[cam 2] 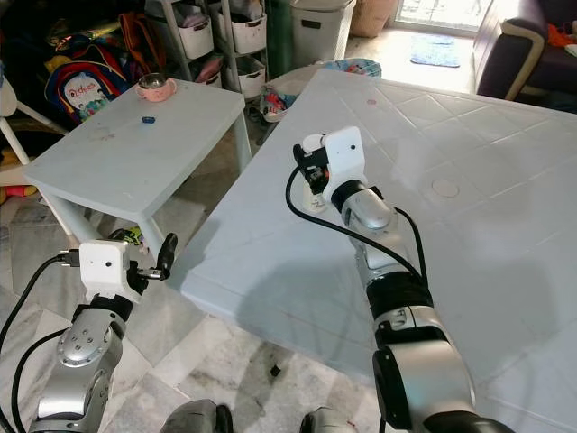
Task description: Restocking fridge
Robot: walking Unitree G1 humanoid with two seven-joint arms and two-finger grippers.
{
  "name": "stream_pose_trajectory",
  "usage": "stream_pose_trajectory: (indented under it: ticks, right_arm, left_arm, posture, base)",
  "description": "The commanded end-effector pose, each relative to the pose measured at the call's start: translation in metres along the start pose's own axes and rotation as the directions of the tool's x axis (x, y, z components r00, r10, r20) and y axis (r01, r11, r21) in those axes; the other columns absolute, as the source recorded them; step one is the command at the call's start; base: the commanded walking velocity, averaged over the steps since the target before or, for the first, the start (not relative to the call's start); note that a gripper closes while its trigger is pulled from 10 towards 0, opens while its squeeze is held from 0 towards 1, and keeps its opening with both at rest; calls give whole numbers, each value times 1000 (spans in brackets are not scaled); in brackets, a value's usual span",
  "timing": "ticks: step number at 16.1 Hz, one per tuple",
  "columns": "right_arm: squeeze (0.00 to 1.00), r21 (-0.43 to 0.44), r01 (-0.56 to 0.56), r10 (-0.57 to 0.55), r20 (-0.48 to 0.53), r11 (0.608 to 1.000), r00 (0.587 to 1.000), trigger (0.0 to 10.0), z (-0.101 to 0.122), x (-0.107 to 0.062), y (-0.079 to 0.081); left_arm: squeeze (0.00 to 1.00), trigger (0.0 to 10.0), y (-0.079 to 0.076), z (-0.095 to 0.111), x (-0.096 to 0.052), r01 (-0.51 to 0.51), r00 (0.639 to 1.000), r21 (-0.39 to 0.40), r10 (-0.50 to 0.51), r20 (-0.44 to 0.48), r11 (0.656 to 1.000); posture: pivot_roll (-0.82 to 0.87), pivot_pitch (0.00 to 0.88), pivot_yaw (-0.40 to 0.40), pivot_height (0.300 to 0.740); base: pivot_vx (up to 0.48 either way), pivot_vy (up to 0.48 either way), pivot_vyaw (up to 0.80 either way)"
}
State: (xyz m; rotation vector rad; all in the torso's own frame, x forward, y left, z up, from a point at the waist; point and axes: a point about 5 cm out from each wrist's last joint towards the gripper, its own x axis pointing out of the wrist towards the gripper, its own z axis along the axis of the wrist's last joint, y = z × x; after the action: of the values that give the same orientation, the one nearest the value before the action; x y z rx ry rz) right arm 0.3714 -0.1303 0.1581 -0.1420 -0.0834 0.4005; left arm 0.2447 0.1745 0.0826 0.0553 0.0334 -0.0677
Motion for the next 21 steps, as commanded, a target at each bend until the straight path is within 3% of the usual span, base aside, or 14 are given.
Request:
stream_pose_trajectory:
  ticks: [1, 3, 5, 6, 7, 9, 12, 21]
  right_arm:
    - [0, -20, 11, -11, -11, 1000, 1000, 118, 1, 2, -2]
    - [0, -28, 25, -25, -3, 999, 1000, 39, 0, -1, -5]
    - [0, -11, 91, -90, 83, 996, 992, 431, 7, -21, -5]
    - [0, 12, 101, -101, 122, 995, 987, 4196, 10, -32, 1]
    - [0, 32, 110, -114, 140, 993, 984, 10000, 12, -40, 5]
    - [0, 68, 138, -147, 157, 988, 977, 10000, 12, -54, 13]
    - [0, 49, 161, -167, 159, 986, 973, 10000, 12, -76, 26]
    - [0, 45, 124, -130, 143, 991, 981, 10000, 16, -80, 31]
  left_arm:
    - [0, 10000, 2, 2, 2, 1, 1000, 14, -1, 2, 1000]
    - [0, 10000, 1, 2, 2, 3, 1000, 12, -3, 0, 1000]
    - [0, 10000, 2, -2, 1, -28, 999, 16, 28, -33, 999]
    - [0, 10000, 5, -4, 1, -45, 998, 5, 45, -45, 999]
    - [0, 10000, 6, -5, 2, -53, 997, 4, 53, -49, 999]
    - [0, 10000, 8, -7, 2, -67, 996, -1, 67, -58, 998]
    - [0, 10000, 10, -9, 4, -78, 995, -17, 76, -71, 997]
    - [0, 10000, 8, -8, 15, -84, 994, -18, 83, -68, 996]
  posture:
    - [68, 46, 26, 740]
    - [71, 43, 23, 740]
    - [70, 39, 19, 740]
    - [69, 33, 16, 740]
    - [66, 29, 15, 740]
    - [59, 18, 23, 740]
    - [41, 4, 34, 740]
    - [36, 0, 24, 740]
  base:
    - [0, 0, 0]
    - [0, 0, 0]
    - [0, 0, 0]
    - [0, 0, 0]
    - [0, 0, 0]
    - [0, 0, 0]
    - [0, 0, 533]
    - [0, 0, 798]
